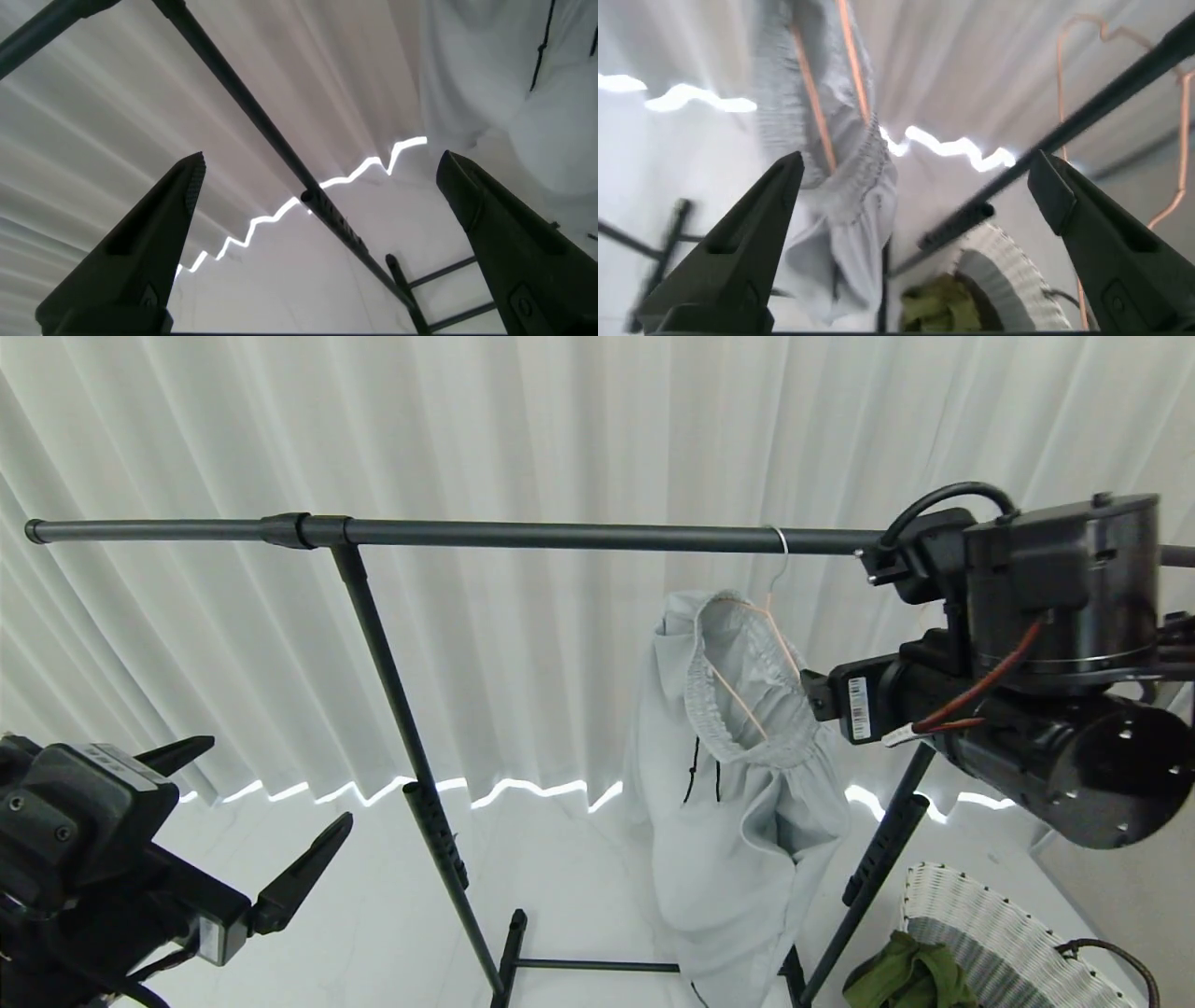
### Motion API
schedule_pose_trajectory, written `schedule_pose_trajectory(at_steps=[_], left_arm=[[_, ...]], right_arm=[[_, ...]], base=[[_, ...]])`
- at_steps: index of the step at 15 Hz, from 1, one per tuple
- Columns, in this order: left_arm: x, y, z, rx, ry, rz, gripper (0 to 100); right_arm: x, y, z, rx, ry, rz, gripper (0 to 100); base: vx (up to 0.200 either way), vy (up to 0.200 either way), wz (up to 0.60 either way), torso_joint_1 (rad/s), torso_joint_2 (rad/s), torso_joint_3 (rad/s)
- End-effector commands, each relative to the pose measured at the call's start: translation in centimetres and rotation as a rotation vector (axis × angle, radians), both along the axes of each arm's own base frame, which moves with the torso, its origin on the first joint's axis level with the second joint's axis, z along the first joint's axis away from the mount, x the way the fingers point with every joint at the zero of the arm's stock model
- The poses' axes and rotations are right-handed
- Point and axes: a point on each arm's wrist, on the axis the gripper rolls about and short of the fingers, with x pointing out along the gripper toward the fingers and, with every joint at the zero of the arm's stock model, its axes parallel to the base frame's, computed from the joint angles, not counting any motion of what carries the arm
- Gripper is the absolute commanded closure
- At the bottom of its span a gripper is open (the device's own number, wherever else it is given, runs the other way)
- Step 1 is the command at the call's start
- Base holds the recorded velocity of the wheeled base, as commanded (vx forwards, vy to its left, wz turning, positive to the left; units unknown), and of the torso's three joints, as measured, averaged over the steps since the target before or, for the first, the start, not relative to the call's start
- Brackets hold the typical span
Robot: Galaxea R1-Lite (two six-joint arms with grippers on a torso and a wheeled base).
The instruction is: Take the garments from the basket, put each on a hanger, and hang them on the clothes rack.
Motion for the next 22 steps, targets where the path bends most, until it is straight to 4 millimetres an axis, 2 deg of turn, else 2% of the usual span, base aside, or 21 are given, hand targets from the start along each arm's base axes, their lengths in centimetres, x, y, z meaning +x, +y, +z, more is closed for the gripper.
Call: schedule_pose_trajectory(at_steps=[1,2,4,7,8,11,17,22], left_arm=[[-0.1,0.0,0.0,-0.002,-0.003,0.001,0],[-0.1,0.0,0.0,-0.002,-0.003,0.001,0],[-0.3,0.5,-0.1,-0.002,-0.004,0.029,0],[-0.6,1.2,-0.1,-0.008,-0.017,0.082,0],[-0.7,1.7,-0.3,-0.006,-0.016,0.118,0],[-1.1,2.0,-0.8,-0.004,-0.009,0.133,0],[-1.6,2.3,-1.7,-0.028,0.022,0.151,0],[-1.5,3.7,-2.4,-0.05,0.068,0.293,0]], right_arm=[[-2.6,-1.9,1.8,0.045,-0.041,0.039,0],[-3.5,-3.2,1.1,-0.029,-0.011,0.04,0],[-5.9,-7.5,-0.4,-0.219,0.078,0.033,0],[-7.8,-11.1,-1.5,-0.217,0.098,0.03,0],[-8.6,-12.7,-2.1,-0.224,0.098,0.01,0],[-9.8,-15.3,-3.5,-0.273,0.105,-0.048,0],[-11.0,-17.2,-5.3,-0.282,0.131,-0.134,0],[-11.1,-17.9,-6.5,-0.317,0.168,-0.184,0]], base=[[0.0,0.0,0.0,0.0,0.0,0.0],[0.0,0.0,0.0,0.0,0.0,0.0],[0.0,0.0,0.0,0.0,0.0,0.0],[0.0,0.0,0.0,0.0,0.0,0.0],[-0.2,0.0,0.0,0.002,0.0,0.007],[-0.2,0.0,0.0,0.014,0.01,0.002],[-0.2,0.0,0.0,-0.002,0.0,0.004],[-0.2,0.0,0.0,0.003,0.0,0.003]])
